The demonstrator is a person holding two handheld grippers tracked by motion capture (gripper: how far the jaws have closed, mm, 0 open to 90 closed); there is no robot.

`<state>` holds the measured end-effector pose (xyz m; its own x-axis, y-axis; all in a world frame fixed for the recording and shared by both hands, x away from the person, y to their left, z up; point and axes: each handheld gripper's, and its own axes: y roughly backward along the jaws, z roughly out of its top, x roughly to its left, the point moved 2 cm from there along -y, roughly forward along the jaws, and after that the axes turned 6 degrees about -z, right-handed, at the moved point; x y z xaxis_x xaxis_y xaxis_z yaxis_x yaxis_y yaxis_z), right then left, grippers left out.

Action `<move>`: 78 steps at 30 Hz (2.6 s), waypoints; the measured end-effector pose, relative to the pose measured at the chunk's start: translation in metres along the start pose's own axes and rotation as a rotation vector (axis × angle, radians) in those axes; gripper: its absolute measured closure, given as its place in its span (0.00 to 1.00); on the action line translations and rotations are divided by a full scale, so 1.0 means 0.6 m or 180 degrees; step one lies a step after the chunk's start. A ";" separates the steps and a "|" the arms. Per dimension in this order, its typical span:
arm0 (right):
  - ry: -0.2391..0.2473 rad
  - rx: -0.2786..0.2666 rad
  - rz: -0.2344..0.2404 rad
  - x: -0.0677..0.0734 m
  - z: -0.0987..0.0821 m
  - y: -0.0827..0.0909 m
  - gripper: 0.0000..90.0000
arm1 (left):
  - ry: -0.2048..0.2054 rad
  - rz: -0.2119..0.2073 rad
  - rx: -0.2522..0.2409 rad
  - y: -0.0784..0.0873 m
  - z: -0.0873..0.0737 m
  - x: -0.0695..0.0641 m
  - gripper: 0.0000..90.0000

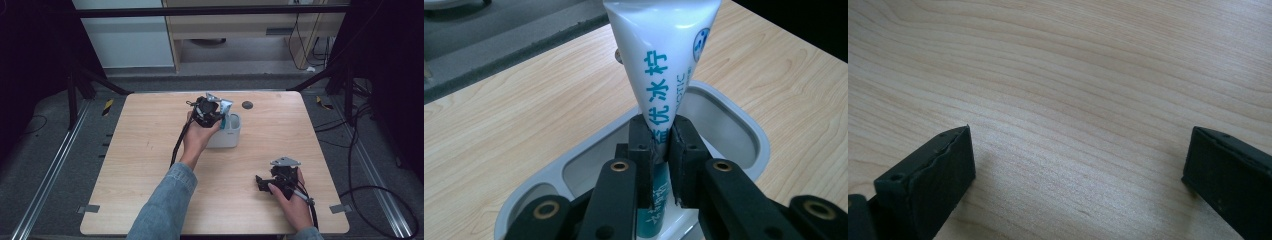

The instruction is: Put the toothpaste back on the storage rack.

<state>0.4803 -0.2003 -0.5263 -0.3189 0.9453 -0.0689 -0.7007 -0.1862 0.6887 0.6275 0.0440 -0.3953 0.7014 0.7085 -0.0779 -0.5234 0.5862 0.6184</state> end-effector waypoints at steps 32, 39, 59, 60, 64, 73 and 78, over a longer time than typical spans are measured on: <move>0.0002 0.0001 -0.0003 0.000 0.000 0.000 0.00 | -0.0055 0.0044 0.0093 -0.016 0.013 -0.001 0.89; 0.0001 0.0002 -0.0001 0.000 0.000 0.000 0.00 | -0.0036 0.0035 0.0080 -0.017 0.013 0.000 0.89; -0.0001 0.0000 0.0000 0.000 0.000 0.000 0.00 | -0.0130 0.0169 0.0069 -0.013 0.013 -0.002 0.76; -0.0001 0.0000 0.0000 0.000 0.000 0.000 0.00 | -0.0134 0.0174 0.0060 -0.013 0.013 -0.001 0.75; -0.0002 0.0001 -0.0002 0.000 0.000 0.000 0.00 | -0.0118 0.0188 0.0017 -0.012 0.014 -0.001 0.70; 0.0003 -0.0004 -0.0002 0.000 0.000 0.000 0.00 | -0.0188 0.0227 -0.0009 -0.005 0.016 -0.008 0.56; 0.0002 -0.0003 0.0000 0.000 0.000 0.000 0.00 | -0.0287 0.0245 -0.0025 -0.003 0.017 -0.011 0.45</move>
<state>0.4803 -0.2004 -0.5263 -0.3194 0.9451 -0.0694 -0.7012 -0.1865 0.6881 0.6285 0.0342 -0.3880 0.6994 0.7136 0.0405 -0.5811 0.5347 0.6136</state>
